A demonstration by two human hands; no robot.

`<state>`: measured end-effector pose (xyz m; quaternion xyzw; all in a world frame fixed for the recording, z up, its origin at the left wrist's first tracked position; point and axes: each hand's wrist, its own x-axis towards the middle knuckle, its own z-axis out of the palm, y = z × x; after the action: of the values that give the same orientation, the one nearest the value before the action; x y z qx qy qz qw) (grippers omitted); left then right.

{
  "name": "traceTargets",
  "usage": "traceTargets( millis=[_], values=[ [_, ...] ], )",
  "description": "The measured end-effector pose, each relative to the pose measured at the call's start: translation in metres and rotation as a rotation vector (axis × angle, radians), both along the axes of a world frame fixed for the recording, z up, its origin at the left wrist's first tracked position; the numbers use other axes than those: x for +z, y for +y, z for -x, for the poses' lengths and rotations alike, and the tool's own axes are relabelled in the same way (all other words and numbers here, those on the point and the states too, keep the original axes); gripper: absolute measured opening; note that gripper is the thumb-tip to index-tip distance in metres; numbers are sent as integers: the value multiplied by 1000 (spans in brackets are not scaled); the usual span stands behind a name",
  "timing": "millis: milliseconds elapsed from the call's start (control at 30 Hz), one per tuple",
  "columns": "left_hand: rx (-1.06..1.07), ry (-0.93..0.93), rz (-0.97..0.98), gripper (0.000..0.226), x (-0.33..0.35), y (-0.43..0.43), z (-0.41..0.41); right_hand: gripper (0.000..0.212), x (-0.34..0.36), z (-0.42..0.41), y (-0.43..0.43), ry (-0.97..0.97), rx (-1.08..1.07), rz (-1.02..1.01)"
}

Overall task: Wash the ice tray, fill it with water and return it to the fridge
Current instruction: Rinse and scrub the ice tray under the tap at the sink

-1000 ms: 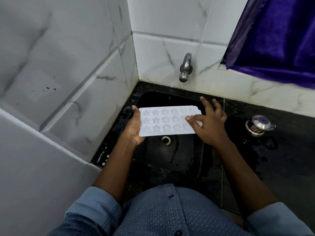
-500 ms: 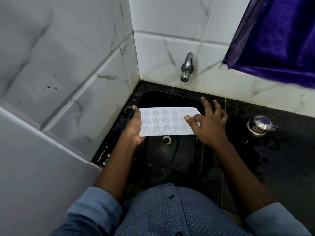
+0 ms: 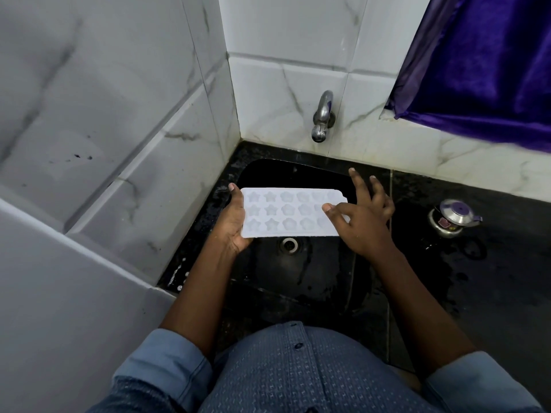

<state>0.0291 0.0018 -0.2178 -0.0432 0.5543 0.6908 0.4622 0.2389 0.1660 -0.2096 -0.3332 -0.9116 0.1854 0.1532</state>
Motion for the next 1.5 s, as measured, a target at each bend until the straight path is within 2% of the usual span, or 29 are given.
traceTargets(
  millis=[233,700,967,1500],
  values=[
    [-36,-1,1,84,-1,1,-5,49,5,-3,4,-5,-8,6],
    [-13,-2,1,87,-2,4,-3,53,17,2,3,-35,-40,34],
    [-27,22,-26,92,-4,1,-1,65,22,4,7,-93,-23,23],
    [-37,-6,-5,89,-1,6,-11,60,19,-5,3,-161,-49,24]
  ],
)
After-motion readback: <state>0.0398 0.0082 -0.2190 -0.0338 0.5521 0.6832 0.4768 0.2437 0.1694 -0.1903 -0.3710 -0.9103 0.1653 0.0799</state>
